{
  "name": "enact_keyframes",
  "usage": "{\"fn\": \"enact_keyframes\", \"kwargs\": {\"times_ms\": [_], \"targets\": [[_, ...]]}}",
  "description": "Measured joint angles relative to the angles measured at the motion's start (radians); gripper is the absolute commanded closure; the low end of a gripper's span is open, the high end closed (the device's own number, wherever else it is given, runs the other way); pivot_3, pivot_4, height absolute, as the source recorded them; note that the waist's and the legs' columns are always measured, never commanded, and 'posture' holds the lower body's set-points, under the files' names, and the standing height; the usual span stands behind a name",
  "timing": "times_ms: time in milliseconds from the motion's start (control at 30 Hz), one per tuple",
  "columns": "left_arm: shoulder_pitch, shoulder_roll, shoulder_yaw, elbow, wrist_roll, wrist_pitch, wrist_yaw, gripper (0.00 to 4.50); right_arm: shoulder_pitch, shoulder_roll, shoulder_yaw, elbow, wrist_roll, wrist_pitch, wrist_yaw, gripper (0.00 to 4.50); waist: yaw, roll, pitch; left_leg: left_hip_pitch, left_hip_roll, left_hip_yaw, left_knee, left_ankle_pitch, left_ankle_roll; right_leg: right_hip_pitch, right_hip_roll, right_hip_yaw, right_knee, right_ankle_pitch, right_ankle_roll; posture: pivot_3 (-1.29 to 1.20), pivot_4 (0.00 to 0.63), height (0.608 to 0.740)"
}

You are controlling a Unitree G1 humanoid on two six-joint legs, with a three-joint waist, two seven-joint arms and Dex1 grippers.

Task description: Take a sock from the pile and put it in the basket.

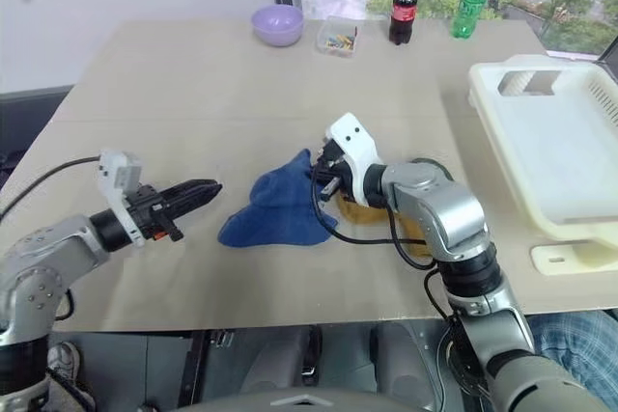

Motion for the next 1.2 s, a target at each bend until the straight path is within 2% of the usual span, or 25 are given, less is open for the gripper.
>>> {"fn": "enact_keyframes", "kwargs": {"times_ms": [67, 300, 400, 567, 600, 733, 800, 900, 1033, 1200], "targets": [[-0.034, -0.039, -0.077, 0.06, 0.073, -0.036, 0.032, 1.32, 0.001, -0.007, 0.011, 0.022, -0.001, -0.02, 0.002, 4.5, 0.002, 0.0, 0.0, 0.0, 0.0, 0.0, 0.0, 0.0, 0.0, 0.0, 0.0, 0.0, 0.0, 0.0, 0.0, 0.0, 0.15, 0.74], [-0.23, -0.159, -0.227, 0.24, 0.277, -0.124, 0.163, 1.32, -0.003, -0.029, 0.026, 0.049, -0.004, -0.06, 0.003, 4.5, 0.016, -0.001, 0.0, -0.001, 0.0, 0.0, 0.001, 0.0, 0.0, 0.0, 0.001, 0.0, 0.0, 0.0, 0.0, 0.0, 0.15, 0.74], [-0.269, -0.19, -0.261, 0.292, 0.33, -0.156, 0.181, 2.19, -0.003, -0.034, 0.028, 0.054, -0.004, -0.065, 0.002, 4.5, 0.015, -0.001, 0.0, 0.0, 0.0, 0.001, 0.001, 0.0, 0.0, 0.0, 0.002, 0.0, 0.0, 0.0, 0.0, 0.0, 0.15, 0.74], [-0.279, -0.205, -0.27, 0.323, 0.361, -0.19, 0.158, 4.47, -0.003, -0.046, 0.038, 0.061, -0.004, -0.074, 0.002, 4.5, 0.016, -0.001, 0.0, 0.0, 0.0, 0.001, 0.001, 0.0, 0.0, 0.0, 0.001, 0.0, 0.001, 0.0, 0.0, 0.0, 0.15, 0.74], [-0.279, -0.206, -0.27, 0.323, 0.361, -0.19, 0.158, 4.47, -0.003, -0.046, 0.038, 0.061, -0.004, -0.075, 0.002, 4.5, 0.016, -0.001, 0.0, 0.0, 0.0, 0.001, 0.001, 0.0, 0.0, 0.0, 0.001, 0.0, 0.001, 0.0, 0.0, 0.0, 0.15, 0.74], [-0.254, -0.25, -0.201, 0.323, 0.282, -0.189, 0.129, 4.47, -0.003, -0.047, 0.036, 0.062, -0.005, -0.087, -0.002, 4.5, 0.016, -0.001, 0.0, -0.001, 0.001, 0.0, 0.002, 0.0, 0.0, 0.0, 0.001, 0.0, 0.0, 0.0, 0.0, 0.0, 0.15, 0.74], [-0.25, -0.266, -0.128, 0.281, 0.175, -0.137, 0.114, 4.47, -0.009, -0.042, 0.025, 0.062, 0.01, -0.083, -0.001, 4.5, 0.015, -0.001, 0.0, -0.002, 0.001, -0.001, 0.002, 0.0, 0.0, 0.0, 0.001, 0.0, 0.001, 0.0, 0.0, 0.0, 0.15, 0.74], [-0.235, -0.218, -0.054, 0.177, 0.054, -0.036, 0.092, 4.47, -0.03, -0.045, -0.007, 0.051, 0.053, -0.053, 0.013, 4.5, 0.012, -0.001, 0.0, -0.001, 0.001, 0.0, 0.002, 0.0, 0.0, 0.0, 0.001, 0.0, 0.001, 0.0, 0.0, 0.0, 0.15, 0.74], [-0.085, -0.091, 0.048, -0.008, -0.14, 0.153, 0.058, 4.47, 0.003, -0.098, -0.009, -0.027, 0.117, -0.015, 0.063, 4.5, 0.004, -0.001, 0.0, -0.001, 0.001, 0.0, 0.001, 0.0, 0.001, 0.0, 0.001, 0.001, -0.001, 0.0, 0.0, 0.0, 0.15, 0.74], [0.05, -0.05, 0.082, -0.097, -0.201, 0.208, 0.053, 4.47, 0.066, -0.108, 0.022, -0.035, 0.13, 0.002, 0.063, 4.5, 0.013, -0.001, 0.0, 0.0, 0.001, -0.001, 0.002, 0.0, 0.0, 0.001, 0.0, 0.0, 0.0, 0.0, 0.0, 0.0, 0.15, 0.74]]}}
